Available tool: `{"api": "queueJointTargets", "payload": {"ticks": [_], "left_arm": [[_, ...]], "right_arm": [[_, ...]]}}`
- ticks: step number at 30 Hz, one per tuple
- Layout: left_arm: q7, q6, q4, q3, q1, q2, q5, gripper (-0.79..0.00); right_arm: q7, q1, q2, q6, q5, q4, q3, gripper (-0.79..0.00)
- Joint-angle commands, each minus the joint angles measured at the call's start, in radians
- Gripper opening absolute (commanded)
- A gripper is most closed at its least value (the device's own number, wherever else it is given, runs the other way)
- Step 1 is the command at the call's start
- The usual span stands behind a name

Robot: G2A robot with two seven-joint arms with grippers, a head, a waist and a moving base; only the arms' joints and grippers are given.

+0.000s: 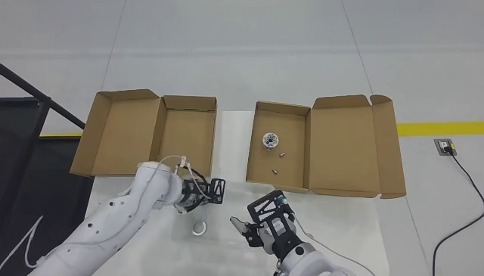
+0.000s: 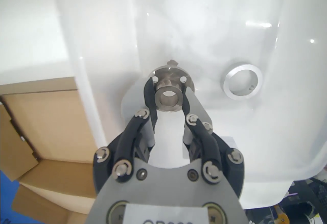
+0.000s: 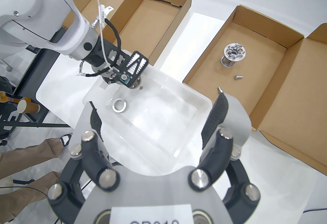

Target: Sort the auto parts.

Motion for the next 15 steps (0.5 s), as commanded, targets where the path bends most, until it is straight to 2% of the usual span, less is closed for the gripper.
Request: {"api": "queueJointTargets", "payload": {"ticks": [1,8,11,15], "left_arm": [[-0.004,0.01,-0.076,-0.071,0.047,0.029,-0.002,-0.785],[-0.054,0.147,-0.32,-0.33,0.259,0.113,0.057,-0.785],[-0.049,0.232,-0.384,-0.45,0.346,0.138,0.094,-0.785],[0.027,0.333,-0.422,-0.593,0.45,0.161,0.138,-0.785]], "right_arm": [[0.0,0.0,0.0,0.0,0.0,0.0,0.0,0.0],[0.0,0.0,0.0,0.0,0.0,0.0,0.0,0.0],[0.0,0.0,0.0,0.0,0.0,0.0,0.0,0.0],[0.0,0.0,0.0,0.0,0.0,0.0,0.0,0.0]]}}
